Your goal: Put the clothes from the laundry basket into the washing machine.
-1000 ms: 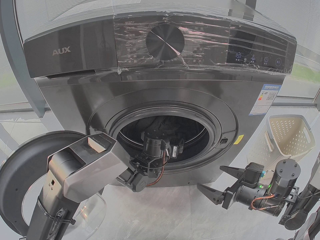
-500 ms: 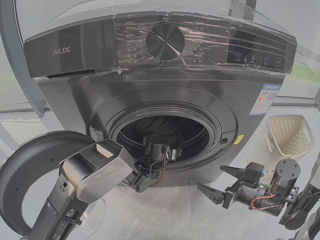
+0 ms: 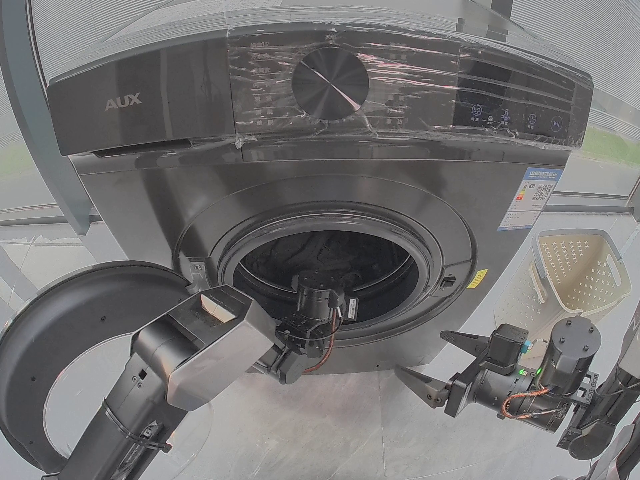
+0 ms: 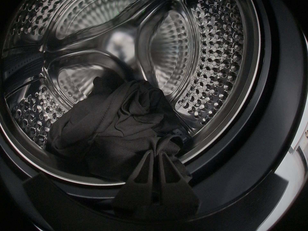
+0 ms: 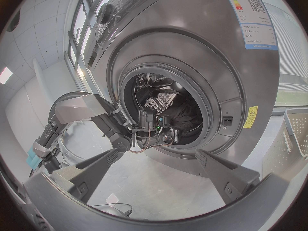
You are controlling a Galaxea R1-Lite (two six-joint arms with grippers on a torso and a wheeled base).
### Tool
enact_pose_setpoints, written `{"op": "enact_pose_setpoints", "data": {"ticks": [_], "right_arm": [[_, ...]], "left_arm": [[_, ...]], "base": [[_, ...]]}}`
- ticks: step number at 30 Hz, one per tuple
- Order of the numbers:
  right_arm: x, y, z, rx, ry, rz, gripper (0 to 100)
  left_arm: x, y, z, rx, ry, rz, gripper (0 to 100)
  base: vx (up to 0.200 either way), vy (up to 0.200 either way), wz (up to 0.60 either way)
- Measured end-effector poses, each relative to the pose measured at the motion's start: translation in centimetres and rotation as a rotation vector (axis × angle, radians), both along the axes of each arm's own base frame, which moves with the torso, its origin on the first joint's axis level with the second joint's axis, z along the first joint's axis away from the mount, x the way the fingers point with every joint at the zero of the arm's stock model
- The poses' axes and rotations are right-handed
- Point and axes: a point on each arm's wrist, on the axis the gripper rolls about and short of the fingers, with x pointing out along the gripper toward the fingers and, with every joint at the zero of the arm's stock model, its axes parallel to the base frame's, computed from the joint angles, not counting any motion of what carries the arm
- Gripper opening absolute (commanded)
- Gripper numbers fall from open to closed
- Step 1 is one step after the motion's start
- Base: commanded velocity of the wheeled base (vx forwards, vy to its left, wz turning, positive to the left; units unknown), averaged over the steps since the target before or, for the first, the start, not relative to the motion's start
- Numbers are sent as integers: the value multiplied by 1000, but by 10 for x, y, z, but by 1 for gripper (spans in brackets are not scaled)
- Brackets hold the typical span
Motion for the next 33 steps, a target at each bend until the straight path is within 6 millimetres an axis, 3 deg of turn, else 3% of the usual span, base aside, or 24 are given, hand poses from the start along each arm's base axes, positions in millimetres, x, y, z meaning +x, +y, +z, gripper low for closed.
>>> {"op": "enact_pose_setpoints", "data": {"ticks": [15, 29, 30, 33], "right_arm": [[0, 1, 0, -1, 1, 4, 100], [0, 1, -1, -2, 2, 3, 100], [0, 1, -1, -2, 2, 3, 100], [0, 1, -1, -2, 2, 2, 100]], "left_arm": [[41, 20, 30, -58, -96, 84, 0], [65, 29, 31, -71, -120, 130, 0], [65, 28, 30, -69, -118, 130, 100], [64, 27, 28, -66, -115, 126, 100]], "base": [[0, 0, 0], [0, 0, 0], [0, 0, 0], [0, 0, 0]]}}
